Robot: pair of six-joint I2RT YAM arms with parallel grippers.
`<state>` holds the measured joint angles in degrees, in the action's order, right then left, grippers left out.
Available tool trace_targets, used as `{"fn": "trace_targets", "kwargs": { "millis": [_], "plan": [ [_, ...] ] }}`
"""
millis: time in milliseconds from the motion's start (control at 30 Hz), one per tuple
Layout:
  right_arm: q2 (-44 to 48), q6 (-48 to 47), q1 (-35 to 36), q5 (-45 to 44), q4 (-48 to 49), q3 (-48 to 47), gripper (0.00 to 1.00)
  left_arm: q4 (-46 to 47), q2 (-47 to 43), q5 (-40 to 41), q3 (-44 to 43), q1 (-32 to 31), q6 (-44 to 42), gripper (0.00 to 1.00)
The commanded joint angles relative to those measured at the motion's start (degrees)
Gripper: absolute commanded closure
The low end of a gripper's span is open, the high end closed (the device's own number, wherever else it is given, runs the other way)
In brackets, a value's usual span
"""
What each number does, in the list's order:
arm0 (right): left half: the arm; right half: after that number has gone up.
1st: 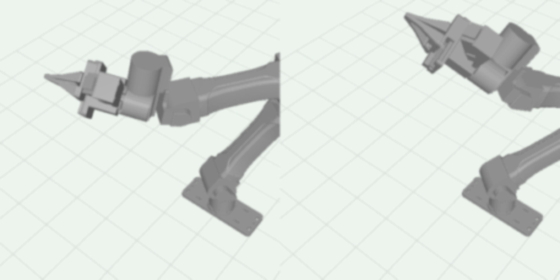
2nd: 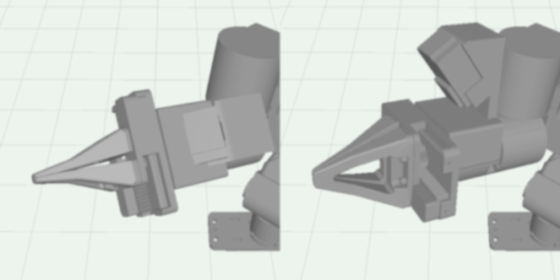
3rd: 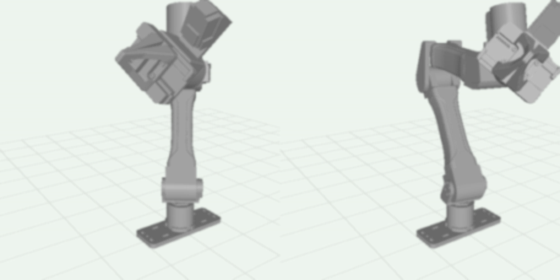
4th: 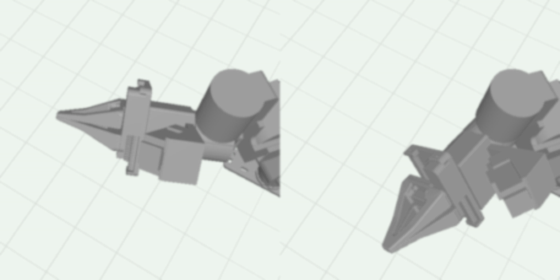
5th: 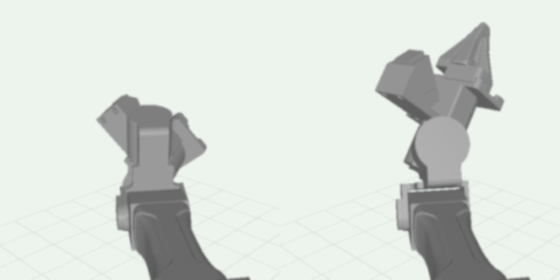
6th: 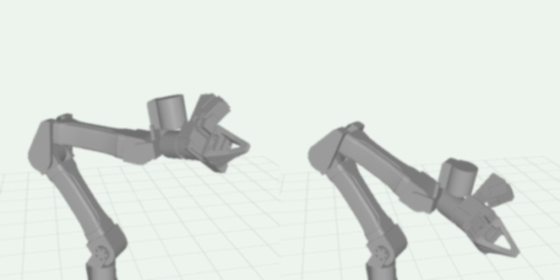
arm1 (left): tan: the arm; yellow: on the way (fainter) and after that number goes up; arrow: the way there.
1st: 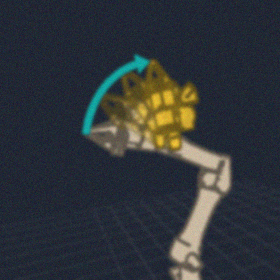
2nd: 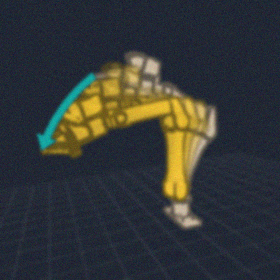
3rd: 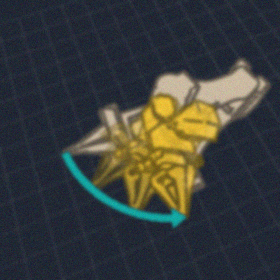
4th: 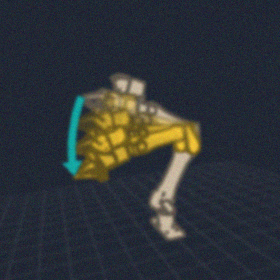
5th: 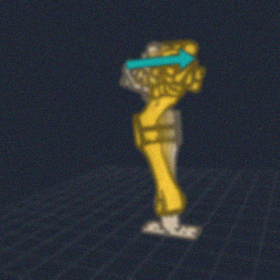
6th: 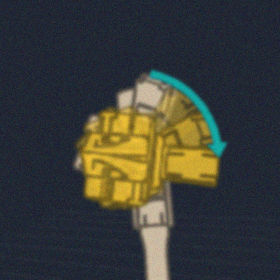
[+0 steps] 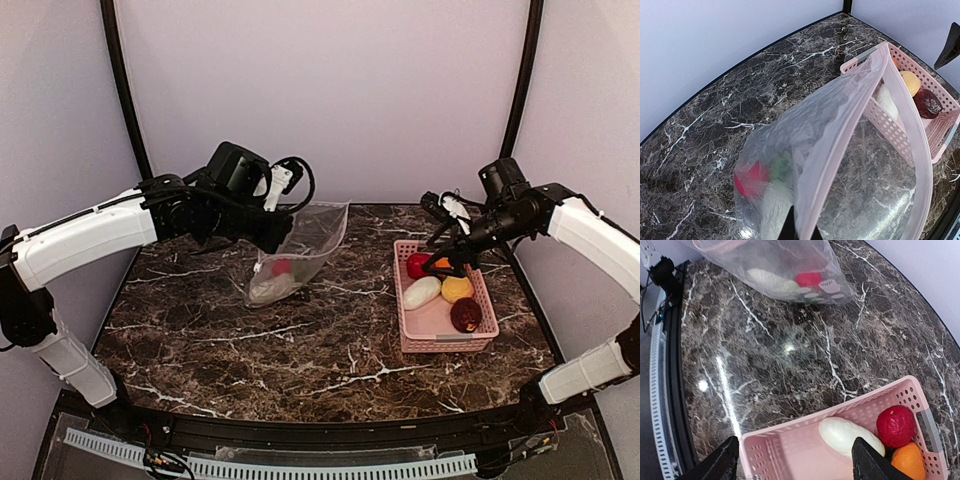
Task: Place the food in the zip-top bag and seal the zipper
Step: Adjust the zipper food storage bag at the center of the board, then pick up the fake vegetable from the bin.
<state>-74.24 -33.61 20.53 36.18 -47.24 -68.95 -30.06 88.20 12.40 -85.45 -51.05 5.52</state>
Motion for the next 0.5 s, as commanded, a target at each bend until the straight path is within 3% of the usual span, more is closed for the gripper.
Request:
{"fn": "trace_targets", "kwargs": {
  "millis": [0,200,467],
  "plan": [
    [-4.06,-5.93,-0.41,-9.58,-2.69,0.2,0.29,-0.17,-0.52,-0.57,0.43,0.07,-0.21,0.99],
    [-7.72,-12.85,-0.33,-16.53,-4.72,-0.79,0.35,0.66,-0.51,0.24,0.63,0.16,0.31,0.99],
    [-11.48,-18.36,-0.32,-18.89,-3.82,0.16,0.43,0.88,1.24,-0.82,0.52,0.16,3.19,0.99]
  ]
}}
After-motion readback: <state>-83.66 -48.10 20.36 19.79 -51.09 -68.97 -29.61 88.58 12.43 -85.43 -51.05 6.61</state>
